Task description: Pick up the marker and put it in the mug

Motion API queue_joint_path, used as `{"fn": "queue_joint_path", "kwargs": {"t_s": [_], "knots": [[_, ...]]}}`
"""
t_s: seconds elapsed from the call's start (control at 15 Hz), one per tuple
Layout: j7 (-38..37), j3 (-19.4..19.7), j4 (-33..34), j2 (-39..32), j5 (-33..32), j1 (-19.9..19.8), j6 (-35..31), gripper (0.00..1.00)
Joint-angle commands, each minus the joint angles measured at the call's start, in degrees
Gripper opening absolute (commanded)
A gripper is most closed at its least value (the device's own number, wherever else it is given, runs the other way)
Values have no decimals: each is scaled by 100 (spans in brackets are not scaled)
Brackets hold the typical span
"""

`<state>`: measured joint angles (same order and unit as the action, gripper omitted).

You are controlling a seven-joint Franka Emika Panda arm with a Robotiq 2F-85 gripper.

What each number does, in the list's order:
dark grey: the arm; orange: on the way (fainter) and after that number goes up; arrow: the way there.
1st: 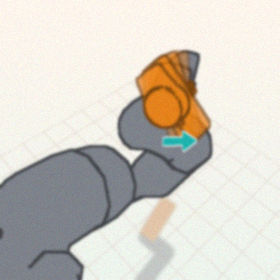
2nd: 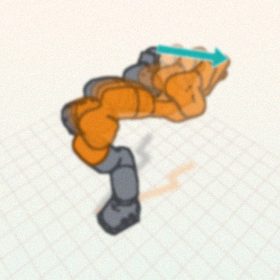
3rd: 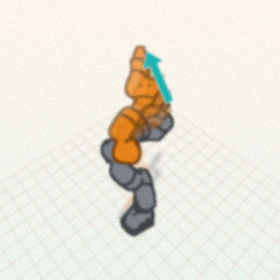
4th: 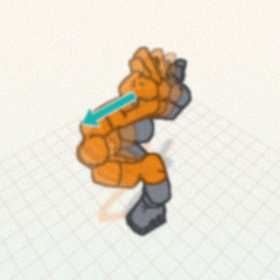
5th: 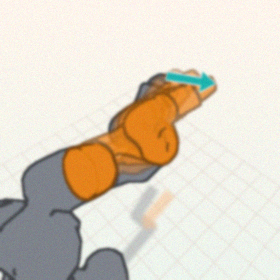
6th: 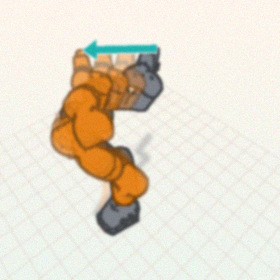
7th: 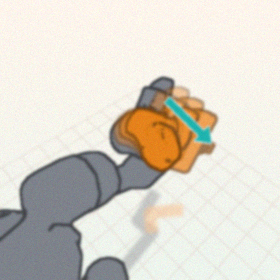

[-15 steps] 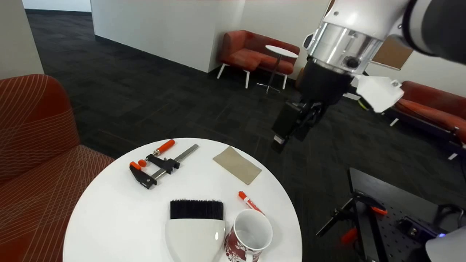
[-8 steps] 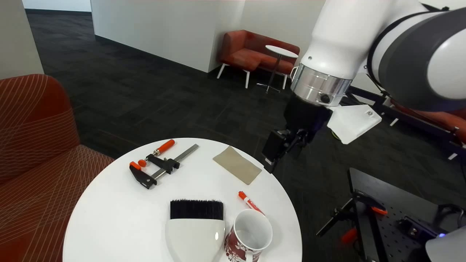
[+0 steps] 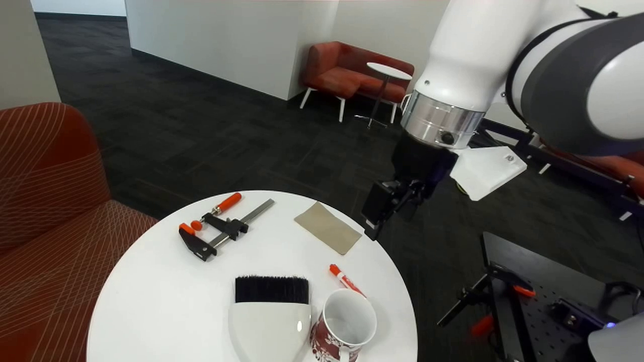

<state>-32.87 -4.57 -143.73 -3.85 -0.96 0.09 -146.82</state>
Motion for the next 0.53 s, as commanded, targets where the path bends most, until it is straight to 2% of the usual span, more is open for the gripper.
{"fn": "queue_joint_path", "kwargs": {"t_s": [0.0,0.47], "knots": [[-56,202,199,-357,119,94,-163,100],[54,507,622,-1310,99,215,-481,100]]}}
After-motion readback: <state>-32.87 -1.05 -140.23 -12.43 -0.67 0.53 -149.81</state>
